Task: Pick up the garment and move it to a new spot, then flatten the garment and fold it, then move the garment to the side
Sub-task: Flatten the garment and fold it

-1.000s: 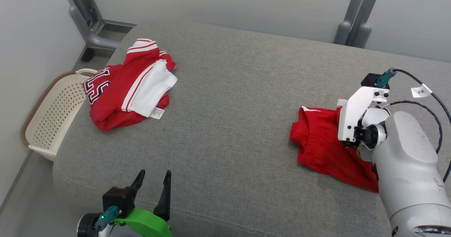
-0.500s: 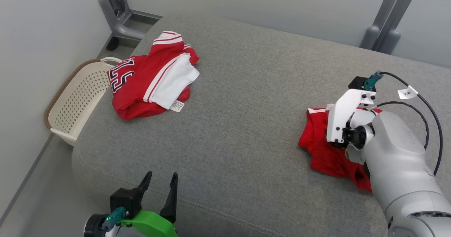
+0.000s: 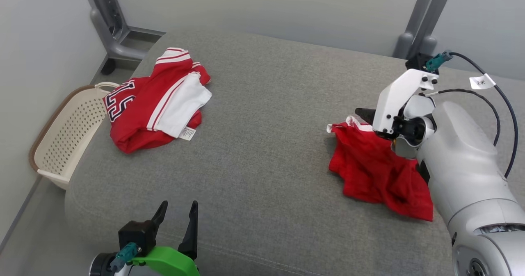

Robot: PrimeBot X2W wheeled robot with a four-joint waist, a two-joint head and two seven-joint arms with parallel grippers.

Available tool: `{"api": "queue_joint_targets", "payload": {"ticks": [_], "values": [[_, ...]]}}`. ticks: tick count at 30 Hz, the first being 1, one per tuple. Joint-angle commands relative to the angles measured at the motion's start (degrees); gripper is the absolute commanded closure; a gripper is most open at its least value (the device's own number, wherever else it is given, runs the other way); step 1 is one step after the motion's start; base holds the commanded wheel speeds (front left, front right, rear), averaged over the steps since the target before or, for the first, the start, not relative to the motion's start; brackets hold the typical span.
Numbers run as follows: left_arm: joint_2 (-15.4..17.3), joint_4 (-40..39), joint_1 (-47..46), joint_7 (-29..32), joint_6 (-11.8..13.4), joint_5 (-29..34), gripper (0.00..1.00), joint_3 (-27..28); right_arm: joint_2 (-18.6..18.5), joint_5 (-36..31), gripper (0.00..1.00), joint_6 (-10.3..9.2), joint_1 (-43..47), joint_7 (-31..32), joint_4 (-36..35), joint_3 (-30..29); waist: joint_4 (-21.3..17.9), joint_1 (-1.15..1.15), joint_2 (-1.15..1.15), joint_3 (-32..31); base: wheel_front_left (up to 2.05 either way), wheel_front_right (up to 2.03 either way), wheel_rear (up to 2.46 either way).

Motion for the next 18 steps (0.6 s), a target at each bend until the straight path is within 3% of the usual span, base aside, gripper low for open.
{"api": "queue_joint_targets", "payload": {"ticks": [1, 10, 11, 12, 13, 14, 15, 18], "values": [[0.4, -0.2, 0.6, -0.4, 0.3, -0.6, 0.00, 0.2, -1.3, -1.4, 0.00, -0.02, 0.6, -1.4, -0.5, -0.1, -1.8, 0.00, 0.00, -0.8, 0.00, 0.00, 0.00], [0.3, -0.4, 0.4, -0.5, 0.4, -0.9, 0.00, -0.2, -5.7, -5.6, 0.00, -0.02, 6.3, -7.2, -0.4, -2.6, -4.4, 0.00, 0.00, -1.0, 0.00, 0.00, 0.00], [0.3, -0.4, 0.2, -0.6, 0.5, -0.9, 0.00, -0.2, -5.8, -5.8, 0.09, -0.02, 7.0, -7.6, -0.2, -3.0, -4.6, 0.00, 0.00, -0.9, 0.00, 0.00, 0.00], [0.3, -0.4, 0.1, -0.6, 0.5, -1.0, 0.00, -0.2, -5.9, -6.2, 0.54, -0.02, 7.7, -7.9, -0.1, -3.3, -4.7, 0.00, 0.00, -0.8, 0.00, 0.00, 0.00], [0.3, -0.4, 0.1, -0.6, 0.5, -1.0, 0.00, -0.2, -5.9, -6.2, 0.54, -0.02, 7.7, -7.9, -0.1, -3.3, -4.7, 0.00, 0.00, -0.8, 0.00, 0.00, 0.00], [0.3, -0.4, 0.0, -0.7, 0.5, -1.0, 0.00, -0.2, -6.0, -6.4, 0.87, -0.02, 8.3, -8.3, -0.1, -3.6, -4.8, 0.00, 0.00, -0.6, 0.00, 0.00, 0.00], [0.4, -0.4, -0.2, -0.7, 0.5, -1.0, 0.00, -0.2, -6.0, -6.8, 1.00, -0.02, 8.9, -8.5, 0.0, -3.8, -4.9, 0.00, 0.00, -0.5, 0.00, 0.00, 0.00], [0.4, -0.2, -0.6, -0.8, 0.4, -1.1, 0.00, -0.4, -5.8, -7.4, 1.00, -0.02, 10.4, -9.1, 0.1, -4.4, -5.0, 0.00, 0.00, 0.0, 0.00, 0.00, 0.00]]}}
